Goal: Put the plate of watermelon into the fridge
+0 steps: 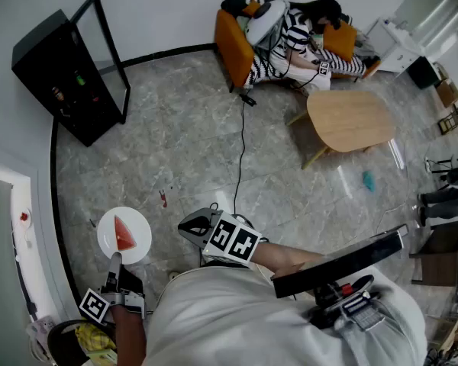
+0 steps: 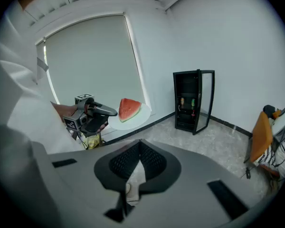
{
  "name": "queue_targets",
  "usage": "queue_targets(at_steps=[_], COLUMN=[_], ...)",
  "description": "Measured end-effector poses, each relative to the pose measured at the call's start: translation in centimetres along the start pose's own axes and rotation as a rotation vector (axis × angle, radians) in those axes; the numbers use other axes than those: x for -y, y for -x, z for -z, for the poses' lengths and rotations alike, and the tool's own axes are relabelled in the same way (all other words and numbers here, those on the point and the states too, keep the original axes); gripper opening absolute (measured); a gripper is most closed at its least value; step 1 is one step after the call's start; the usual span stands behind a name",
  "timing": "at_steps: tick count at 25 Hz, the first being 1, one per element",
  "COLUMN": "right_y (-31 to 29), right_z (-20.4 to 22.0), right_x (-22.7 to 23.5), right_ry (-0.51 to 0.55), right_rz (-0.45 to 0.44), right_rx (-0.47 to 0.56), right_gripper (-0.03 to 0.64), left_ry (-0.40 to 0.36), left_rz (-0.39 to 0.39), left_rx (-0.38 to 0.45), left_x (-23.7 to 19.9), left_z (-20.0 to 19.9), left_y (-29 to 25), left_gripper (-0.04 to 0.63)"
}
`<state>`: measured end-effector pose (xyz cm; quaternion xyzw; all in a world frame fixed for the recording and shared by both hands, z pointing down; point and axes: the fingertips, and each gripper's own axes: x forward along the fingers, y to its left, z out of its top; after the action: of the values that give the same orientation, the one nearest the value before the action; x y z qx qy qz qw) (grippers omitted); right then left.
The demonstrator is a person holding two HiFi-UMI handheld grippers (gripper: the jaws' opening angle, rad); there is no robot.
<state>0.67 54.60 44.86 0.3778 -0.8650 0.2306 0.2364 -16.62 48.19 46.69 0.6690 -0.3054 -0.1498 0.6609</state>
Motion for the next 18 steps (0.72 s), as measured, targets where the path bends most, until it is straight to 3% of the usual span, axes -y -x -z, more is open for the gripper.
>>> queue_targets(at_steps=[12,18], right_y=[1.0,-0.1], right_z=[-0.1,-1.3], right_x=[3.1,6.2], right_ry=[0.051,0.07], right_rz=[-0.072,-0.061], right_rx=[-0.023,-0.008], right_gripper=[0.017,0.037], left_ry=[-0.025,-0.004], left_rz=[0.0,0.013], left_rx=[0.045,0.042], left_x=[1.1,1.5], left_z=[0.9,0.0], left_y=[-3.6,-7.5], left_gripper=[0.023,0.023])
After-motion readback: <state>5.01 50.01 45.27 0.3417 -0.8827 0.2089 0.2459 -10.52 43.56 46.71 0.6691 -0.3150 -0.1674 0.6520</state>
